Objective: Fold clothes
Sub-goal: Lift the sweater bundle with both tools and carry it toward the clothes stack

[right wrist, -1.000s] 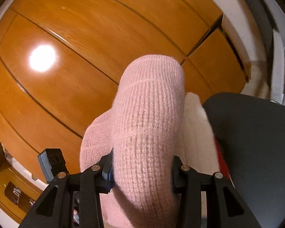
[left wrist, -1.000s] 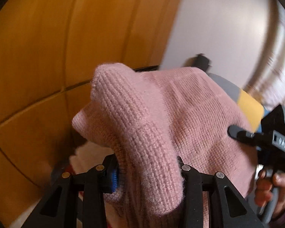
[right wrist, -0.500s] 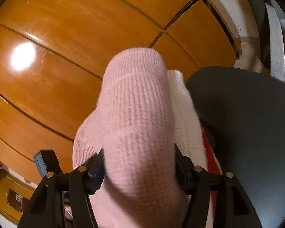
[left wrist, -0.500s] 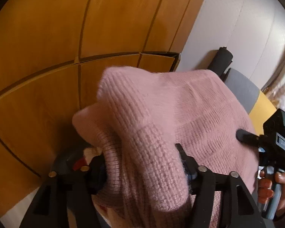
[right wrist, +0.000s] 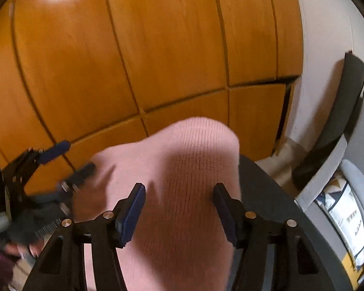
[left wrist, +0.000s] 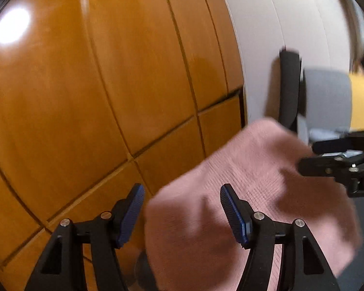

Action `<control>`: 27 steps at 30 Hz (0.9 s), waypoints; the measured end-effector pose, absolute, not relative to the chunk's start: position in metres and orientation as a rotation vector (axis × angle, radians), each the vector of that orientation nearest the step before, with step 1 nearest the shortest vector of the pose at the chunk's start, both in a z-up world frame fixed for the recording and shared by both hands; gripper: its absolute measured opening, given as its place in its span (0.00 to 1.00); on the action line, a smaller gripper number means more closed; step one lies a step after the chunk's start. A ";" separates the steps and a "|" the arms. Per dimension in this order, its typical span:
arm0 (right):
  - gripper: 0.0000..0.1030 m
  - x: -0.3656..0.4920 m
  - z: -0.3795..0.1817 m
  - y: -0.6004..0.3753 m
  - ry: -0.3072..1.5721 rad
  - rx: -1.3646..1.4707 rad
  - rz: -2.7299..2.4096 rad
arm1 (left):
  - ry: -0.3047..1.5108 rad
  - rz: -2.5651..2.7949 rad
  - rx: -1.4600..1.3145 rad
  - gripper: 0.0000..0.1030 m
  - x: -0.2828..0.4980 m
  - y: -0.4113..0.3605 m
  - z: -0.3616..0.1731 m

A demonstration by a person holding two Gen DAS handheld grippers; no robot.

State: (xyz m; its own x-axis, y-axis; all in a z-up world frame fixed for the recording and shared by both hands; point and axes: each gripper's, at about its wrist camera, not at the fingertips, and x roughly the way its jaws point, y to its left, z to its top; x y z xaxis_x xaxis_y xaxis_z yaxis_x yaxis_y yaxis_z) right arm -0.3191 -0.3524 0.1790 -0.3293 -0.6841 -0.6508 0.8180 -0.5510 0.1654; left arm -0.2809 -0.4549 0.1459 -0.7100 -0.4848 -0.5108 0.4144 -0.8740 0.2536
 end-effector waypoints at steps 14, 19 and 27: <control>0.59 -0.383 0.118 -0.388 0.249 0.997 -2.005 | -0.109 -2.459 0.960 0.68 -0.365 -0.508 0.060; 0.59 -0.369 0.120 -0.387 0.252 0.957 -2.042 | -0.055 -2.459 0.932 0.68 -0.348 -0.507 0.059; 0.70 -0.347 0.146 -0.386 0.380 0.812 -2.148 | -0.095 -2.428 0.871 0.72 -0.313 -0.486 0.088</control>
